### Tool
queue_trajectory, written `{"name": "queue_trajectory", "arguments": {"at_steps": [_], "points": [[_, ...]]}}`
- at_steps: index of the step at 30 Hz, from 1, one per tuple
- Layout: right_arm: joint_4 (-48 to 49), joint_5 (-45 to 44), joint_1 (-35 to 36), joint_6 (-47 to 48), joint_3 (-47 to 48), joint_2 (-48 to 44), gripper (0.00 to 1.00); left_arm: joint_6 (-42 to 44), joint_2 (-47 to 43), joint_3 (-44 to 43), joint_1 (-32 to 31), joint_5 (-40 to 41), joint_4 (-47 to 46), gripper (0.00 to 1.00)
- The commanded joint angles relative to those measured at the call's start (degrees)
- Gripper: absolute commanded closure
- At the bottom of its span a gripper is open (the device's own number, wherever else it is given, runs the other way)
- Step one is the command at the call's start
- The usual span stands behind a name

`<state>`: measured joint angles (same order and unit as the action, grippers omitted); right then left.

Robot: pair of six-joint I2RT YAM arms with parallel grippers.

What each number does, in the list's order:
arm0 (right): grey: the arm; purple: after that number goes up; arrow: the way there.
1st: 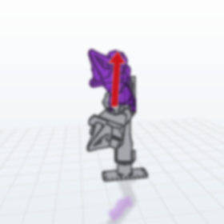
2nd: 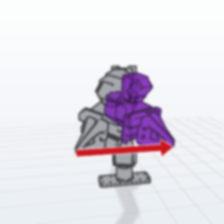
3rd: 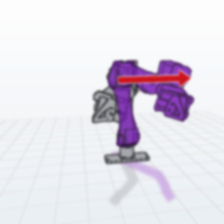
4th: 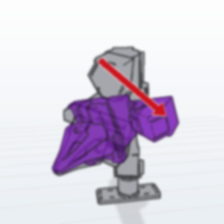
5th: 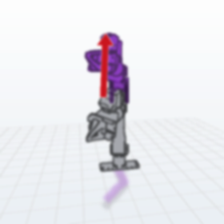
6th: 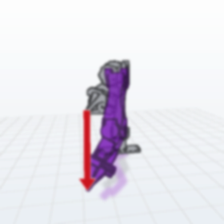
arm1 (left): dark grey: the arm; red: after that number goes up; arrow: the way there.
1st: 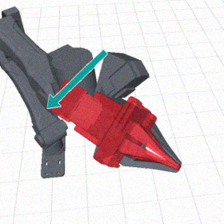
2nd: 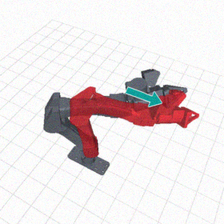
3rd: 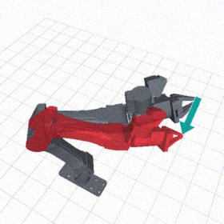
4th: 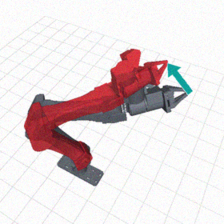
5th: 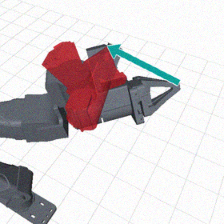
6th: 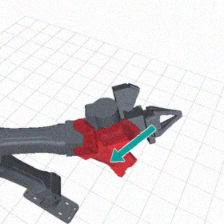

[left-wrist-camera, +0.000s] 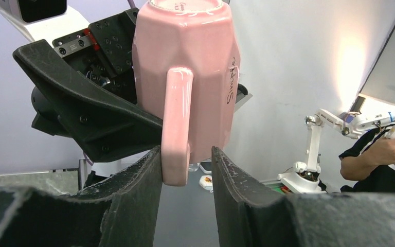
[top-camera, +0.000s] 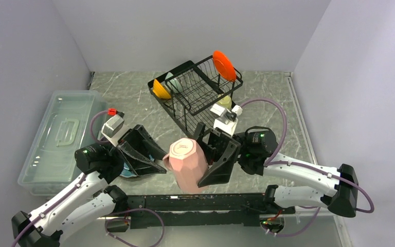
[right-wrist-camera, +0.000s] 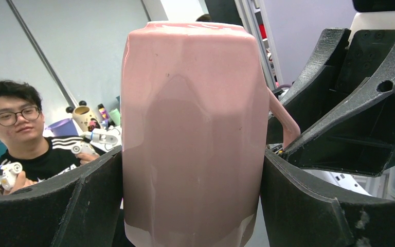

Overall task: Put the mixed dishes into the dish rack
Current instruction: Pick up the cup at the center of the board.

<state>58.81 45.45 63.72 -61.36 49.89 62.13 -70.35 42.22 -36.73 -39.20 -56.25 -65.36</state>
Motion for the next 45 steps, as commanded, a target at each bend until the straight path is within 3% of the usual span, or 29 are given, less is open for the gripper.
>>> {"name": "queue_trajectory", "arguments": {"at_steps": [1, 8, 16, 19, 21, 29, 33, 45], "points": [[8.60, -2.16, -0.09, -0.13, 4.14, 0.93, 0.50, -0.66, -0.73, -3.05, -0.26, -1.23, -2.49, 0.57], [8.50, -2.03, -0.03, 0.24, 4.14, 1.96, 0.50, -0.33, -0.64, -3.70, -0.25, -1.49, -1.38, 0.59], [5.41, -1.34, 0.15, 2.27, 3.80, 1.23, 0.50, -0.94, 0.20, -3.57, -0.26, -1.41, -2.91, 0.85], [3.10, -1.12, 0.31, 3.84, 3.26, 0.52, 0.50, -1.57, 0.62, -3.52, -0.26, -1.25, -4.10, 1.00], [1.58, -1.09, 0.57, 4.94, 2.71, -0.30, 0.47, -2.12, 0.75, -3.29, -0.26, -1.02, -5.26, 1.00], [-5.93, -3.54, 0.79, 11.12, -0.28, -5.46, 0.15, 0.01, -1.09, -2.73, -0.26, 0.97, -2.56, 1.00], [-9.48, -5.83, 0.79, 14.59, -2.38, -9.22, 0.04, 0.13, -1.69, -2.89, -0.26, 0.68, -2.57, 1.00], [-13.13, -8.09, 0.79, 17.13, -4.05, -12.06, 0.00, 0.71, -1.00, -2.71, -0.26, 0.54, -1.60, 1.00]]}}
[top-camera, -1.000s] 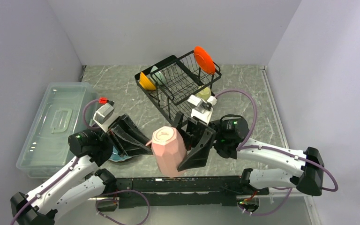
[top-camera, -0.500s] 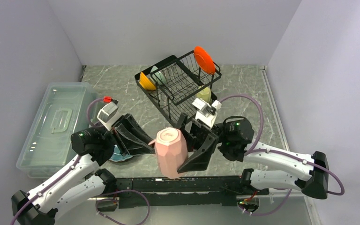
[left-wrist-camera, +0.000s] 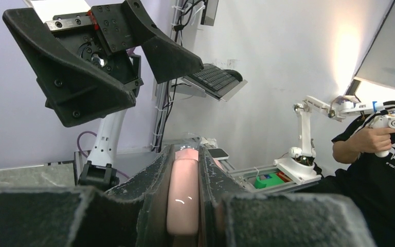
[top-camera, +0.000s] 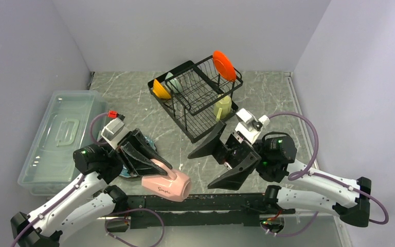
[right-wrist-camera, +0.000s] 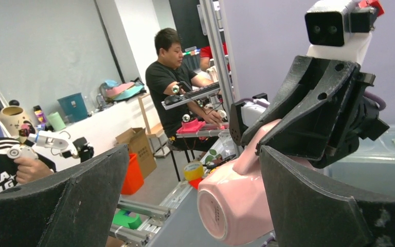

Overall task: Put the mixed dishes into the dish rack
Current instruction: Pick up the cup at the center of the board.

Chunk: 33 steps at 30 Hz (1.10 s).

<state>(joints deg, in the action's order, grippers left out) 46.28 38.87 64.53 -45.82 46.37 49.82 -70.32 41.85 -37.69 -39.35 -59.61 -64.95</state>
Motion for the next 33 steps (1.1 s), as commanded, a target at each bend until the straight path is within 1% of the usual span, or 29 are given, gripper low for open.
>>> {"name": "queue_trajectory", "arguments": {"at_steps": [1, 4, 6, 9, 14, 17, 20, 23, 25, 28, 33], "points": [[-0.74, -1.56, -0.02, 1.61, -0.62, 0.45, 0.00, 1.57, -0.93, -1.77, -0.11, 3.83, -0.40, 1.00], [-2.26, -2.22, -0.04, 2.42, -0.78, 0.42, 0.00, 4.95, -2.10, -1.79, -0.10, 3.85, 5.38, 1.00], [-5.20, -3.00, -0.02, 3.99, -0.53, 0.14, 0.00, 8.20, -2.88, -1.85, -0.11, 3.94, 10.80, 1.00], [-10.49, -4.61, -0.02, 6.61, -0.35, -0.78, 0.00, 11.58, -3.67, -1.43, -0.11, 4.46, 16.11, 1.00], [-23.89, -11.56, -0.02, 12.20, -0.34, -4.84, 0.00, 17.41, -4.01, -1.93, -0.11, 6.18, 25.98, 1.00], [-30.33, -14.51, -0.02, 14.50, -0.36, -7.09, 0.00, 19.98, -4.38, -1.57, -0.11, 8.87, 29.83, 1.00], [-35.59, -17.91, -0.02, 15.85, -0.71, -8.98, 0.00, 20.77, -4.45, -0.92, -0.10, 11.17, 30.35, 1.00], [-38.18, -19.84, -0.02, 16.32, -2.11, -10.81, 0.00, 21.26, -4.55, -0.62, -0.11, 14.41, 31.19, 1.00], [-40.40, -21.16, -0.03, 16.78, -2.29, -11.39, 0.00, 20.57, -4.76, 0.29, -0.11, 16.47, 29.99, 1.00], [-41.55, -20.60, -0.02, 16.74, -2.69, -11.05, 0.00, 19.48, -4.69, 1.18, -0.11, 18.28, 28.09, 1.00], [-43.34, -19.96, -0.02, 17.06, -1.69, -9.40, 0.00, 18.95, -4.28, 1.16, -0.11, 18.86, 26.96, 1.00]]}}
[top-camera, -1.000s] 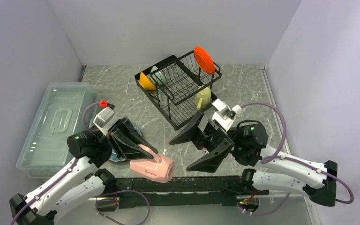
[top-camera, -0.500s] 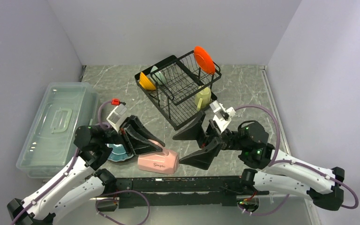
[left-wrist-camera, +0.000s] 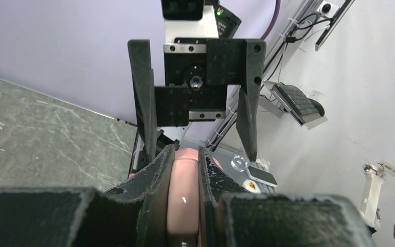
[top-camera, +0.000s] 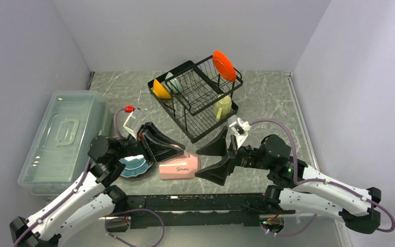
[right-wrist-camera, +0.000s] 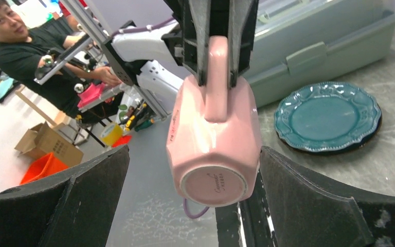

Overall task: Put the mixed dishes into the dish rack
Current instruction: Pick up the cup at the center of the board.

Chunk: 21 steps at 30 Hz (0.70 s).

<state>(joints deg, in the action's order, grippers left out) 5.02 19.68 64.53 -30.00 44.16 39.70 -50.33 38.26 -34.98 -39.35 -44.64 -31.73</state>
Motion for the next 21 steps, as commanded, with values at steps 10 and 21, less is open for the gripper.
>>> {"name": "queue_trajectory", "arguments": {"at_steps": [10, 21], "points": [[-1.92, 1.18, 0.52, 0.19, 1.01, 4.94, 0.00, -0.66, -1.09, -1.66, -0.11, 4.53, -5.82, 1.00], [2.83, -1.17, 3.24, -0.30, 0.77, 6.54, 0.06, -0.39, -2.63, -0.82, -0.11, 5.59, -4.78, 1.00]]}}
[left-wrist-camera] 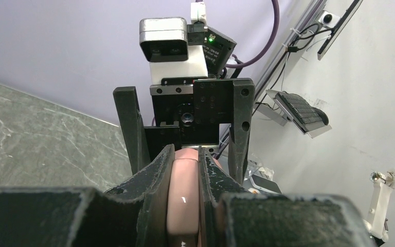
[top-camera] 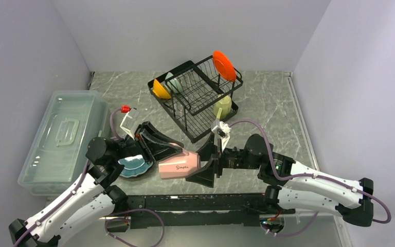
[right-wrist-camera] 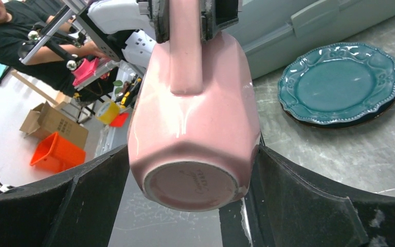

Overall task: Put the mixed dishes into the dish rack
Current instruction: Pick up the cup at the center of the board.

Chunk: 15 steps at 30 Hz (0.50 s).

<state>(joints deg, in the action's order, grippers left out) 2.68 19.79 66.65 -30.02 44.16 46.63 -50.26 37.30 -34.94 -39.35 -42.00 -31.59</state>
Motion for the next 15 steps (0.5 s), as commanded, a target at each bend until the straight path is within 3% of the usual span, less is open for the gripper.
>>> {"name": "queue_trajectory", "arguments": {"at_steps": [1, 9, 15], "points": [[5.84, -1.60, 1.25, -0.38, 0.63, -0.45, 0.06, -0.54, -1.71, -0.76, -0.11, 3.04, -5.01, 1.00], [12.34, -2.00, 2.40, -1.56, -1.71, -1.06, 0.00, -1.46, -1.98, 0.22, -0.11, 4.49, -6.74, 1.00], [21.21, -9.77, 2.87, -3.52, -8.57, -4.76, 0.00, -4.03, -2.35, 2.70, -0.11, 8.29, -12.99, 1.00]]}}
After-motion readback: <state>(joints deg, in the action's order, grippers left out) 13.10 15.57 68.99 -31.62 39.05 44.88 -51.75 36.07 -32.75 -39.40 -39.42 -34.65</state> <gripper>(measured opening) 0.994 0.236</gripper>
